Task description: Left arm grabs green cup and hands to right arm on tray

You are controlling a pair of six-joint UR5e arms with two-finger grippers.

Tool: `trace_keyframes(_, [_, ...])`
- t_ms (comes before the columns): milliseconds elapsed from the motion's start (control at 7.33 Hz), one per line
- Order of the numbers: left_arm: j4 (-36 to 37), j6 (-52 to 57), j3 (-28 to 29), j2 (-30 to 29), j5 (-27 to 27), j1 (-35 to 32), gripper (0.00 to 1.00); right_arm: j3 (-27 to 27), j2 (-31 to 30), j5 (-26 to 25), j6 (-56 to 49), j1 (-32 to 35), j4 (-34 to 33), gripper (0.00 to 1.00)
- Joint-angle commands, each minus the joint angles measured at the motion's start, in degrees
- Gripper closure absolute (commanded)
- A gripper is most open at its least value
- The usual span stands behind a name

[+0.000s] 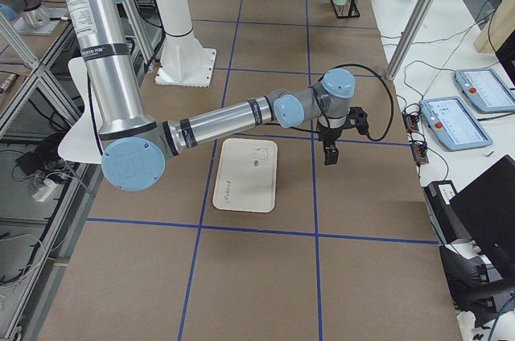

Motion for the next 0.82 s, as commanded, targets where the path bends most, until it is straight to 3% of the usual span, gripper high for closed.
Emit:
trace_keyframes(0, [0.0, 0.1, 0.0, 0.0, 0.0, 0.0, 0.08, 0.0, 0.0, 0.0, 0.0, 0.0, 0.0, 0.0])
trace_keyframes(136, [0.0, 0.1, 0.0, 0.0, 0.0, 0.0, 0.13, 0.0, 0.0, 0.0, 0.0, 0.0, 0.0, 0.0])
trace_keyframes(545, [0.0, 0.2, -0.3, 0.0, 0.0, -0.1, 0.89, 0.0, 0.0, 0.0, 0.0, 0.0, 0.0, 0.0])
trace_keyframes(682, [-0.1, 0.2, -0.4, 0.0, 0.0, -0.2, 1.0, 0.0, 0.0, 0.0, 0.1, 0.0, 0.0, 0.0])
